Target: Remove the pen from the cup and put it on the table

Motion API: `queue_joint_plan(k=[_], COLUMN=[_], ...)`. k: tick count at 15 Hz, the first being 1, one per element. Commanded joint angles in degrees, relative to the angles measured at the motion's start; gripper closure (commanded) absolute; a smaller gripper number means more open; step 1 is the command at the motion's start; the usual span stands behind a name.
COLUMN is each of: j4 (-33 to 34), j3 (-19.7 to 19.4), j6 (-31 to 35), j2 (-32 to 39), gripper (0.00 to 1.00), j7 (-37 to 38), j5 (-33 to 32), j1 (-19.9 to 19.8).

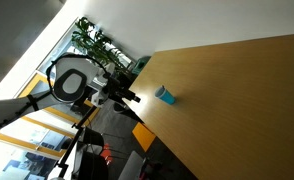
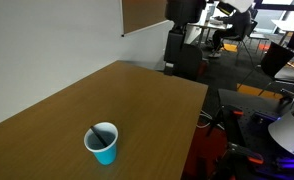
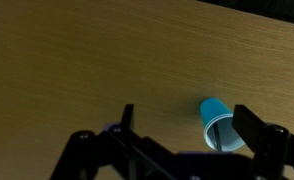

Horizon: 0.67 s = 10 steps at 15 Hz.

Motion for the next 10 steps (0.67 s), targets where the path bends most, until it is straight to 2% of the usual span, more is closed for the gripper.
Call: queue_joint_plan(k=[1,4,10], j4=[0.41,1.11,3.54], j3=[1.48,2.72,3.32], j6=[5.02,8.59,20.85], j2=[3.19,6.36,16.36], gripper=[0.00,0.00,0.00], j7=[4.11,5.68,6.08], j5=[1.12,1.39,-0.25], j1=[1.85,3.27,4.93])
